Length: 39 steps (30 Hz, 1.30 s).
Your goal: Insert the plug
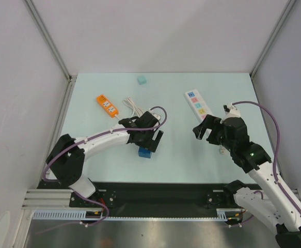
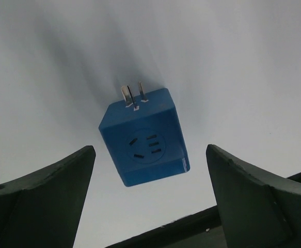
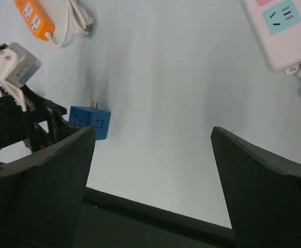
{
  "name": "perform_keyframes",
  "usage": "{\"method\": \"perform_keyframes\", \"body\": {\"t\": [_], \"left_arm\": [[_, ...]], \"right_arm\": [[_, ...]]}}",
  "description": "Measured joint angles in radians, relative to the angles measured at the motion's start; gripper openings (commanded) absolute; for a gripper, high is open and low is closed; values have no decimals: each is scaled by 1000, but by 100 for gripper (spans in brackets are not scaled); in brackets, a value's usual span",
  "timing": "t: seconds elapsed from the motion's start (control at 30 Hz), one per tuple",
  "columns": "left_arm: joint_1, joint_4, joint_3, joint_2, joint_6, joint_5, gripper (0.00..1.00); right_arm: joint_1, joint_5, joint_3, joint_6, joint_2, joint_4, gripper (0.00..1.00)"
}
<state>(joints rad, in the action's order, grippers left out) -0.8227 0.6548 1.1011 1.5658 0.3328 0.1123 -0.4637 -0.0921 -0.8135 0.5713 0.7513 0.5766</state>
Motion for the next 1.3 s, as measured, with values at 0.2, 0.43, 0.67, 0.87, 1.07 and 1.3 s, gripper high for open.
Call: {"method": "perform_keyframes", "body": {"t": [0.2,0.43,0.67,0.87,1.07,1.3], "left_arm": [[-13,-21,10,101,2,-2,40],[-29,-69,-9,36,-41,-27,0],[-40,-369,-359,-686,-179,-288,0],[-40,-486,-376,-818,-258,-379,0],[-40,-444,-381,-774,-282,-384,0],[-35,-433,-358,-744,-236,-336,0]], "right_arm": [[0,7,28,-7,-19,-20,100],[0,14,39,-24,-22,-21,100],[-2,56,101,-44,-93,-86,100],[-5,80,113,-50,-106,-124,100],[-6,90,113,-53,-103,-138,100],[-8,97,113,-80,-97,-149,100]]}}
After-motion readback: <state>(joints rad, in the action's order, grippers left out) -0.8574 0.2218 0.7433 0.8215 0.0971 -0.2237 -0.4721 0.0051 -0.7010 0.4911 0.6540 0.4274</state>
